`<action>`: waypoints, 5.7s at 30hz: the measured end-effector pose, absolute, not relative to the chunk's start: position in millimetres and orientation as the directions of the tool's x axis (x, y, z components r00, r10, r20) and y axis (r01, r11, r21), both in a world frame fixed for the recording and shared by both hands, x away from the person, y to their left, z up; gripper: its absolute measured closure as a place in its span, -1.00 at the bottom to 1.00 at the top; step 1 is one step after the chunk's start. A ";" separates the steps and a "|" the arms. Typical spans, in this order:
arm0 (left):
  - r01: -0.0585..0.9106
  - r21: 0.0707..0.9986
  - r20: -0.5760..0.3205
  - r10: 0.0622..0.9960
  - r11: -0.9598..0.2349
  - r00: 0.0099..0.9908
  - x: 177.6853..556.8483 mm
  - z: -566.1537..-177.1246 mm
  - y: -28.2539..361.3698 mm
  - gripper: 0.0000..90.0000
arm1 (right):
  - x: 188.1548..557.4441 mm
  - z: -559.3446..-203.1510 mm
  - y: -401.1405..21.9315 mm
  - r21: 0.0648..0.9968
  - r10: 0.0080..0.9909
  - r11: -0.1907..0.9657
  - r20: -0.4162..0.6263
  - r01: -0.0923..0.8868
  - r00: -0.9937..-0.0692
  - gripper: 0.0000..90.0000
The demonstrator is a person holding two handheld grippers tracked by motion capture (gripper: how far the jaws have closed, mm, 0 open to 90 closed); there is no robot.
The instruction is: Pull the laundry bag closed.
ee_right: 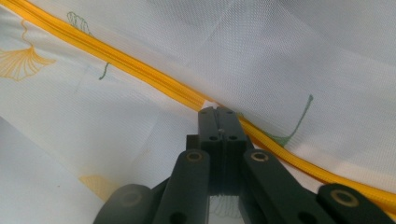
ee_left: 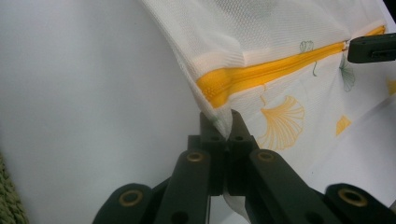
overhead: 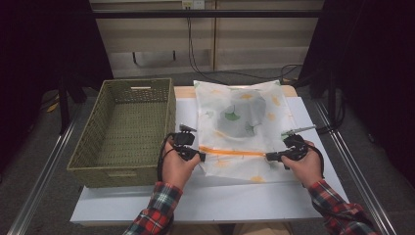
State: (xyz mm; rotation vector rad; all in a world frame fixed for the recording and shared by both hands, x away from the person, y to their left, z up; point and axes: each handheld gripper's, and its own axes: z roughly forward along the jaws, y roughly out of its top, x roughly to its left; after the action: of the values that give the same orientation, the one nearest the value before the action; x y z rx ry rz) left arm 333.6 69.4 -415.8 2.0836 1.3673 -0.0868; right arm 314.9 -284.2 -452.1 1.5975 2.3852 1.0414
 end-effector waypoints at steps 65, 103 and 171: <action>0.844 0.475 -0.386 0.802 -0.251 0.456 334.5 -410.0 73.0 0.98 | 309.4 -450.4 -307.0 0.570 0.867 0.212 0.265 0.794 -0.422 1.00; 0.843 0.478 -0.388 0.803 -0.245 0.453 335.2 -408.1 74.2 0.98 | 306.4 -450.5 -323.9 0.572 0.882 0.186 0.261 0.799 -0.392 1.00; 0.843 0.476 -0.375 0.809 -0.251 0.452 339.6 -403.6 77.8 0.98 | 293.0 -448.4 -373.0 0.575 0.927 0.091 0.248 0.813 -0.279 1.00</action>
State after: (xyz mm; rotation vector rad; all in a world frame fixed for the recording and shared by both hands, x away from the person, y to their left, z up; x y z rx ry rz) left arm 339.6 77.8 -403.6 2.0784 1.3743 -0.0701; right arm 293.0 -373.0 -448.4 1.7657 2.1808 0.9508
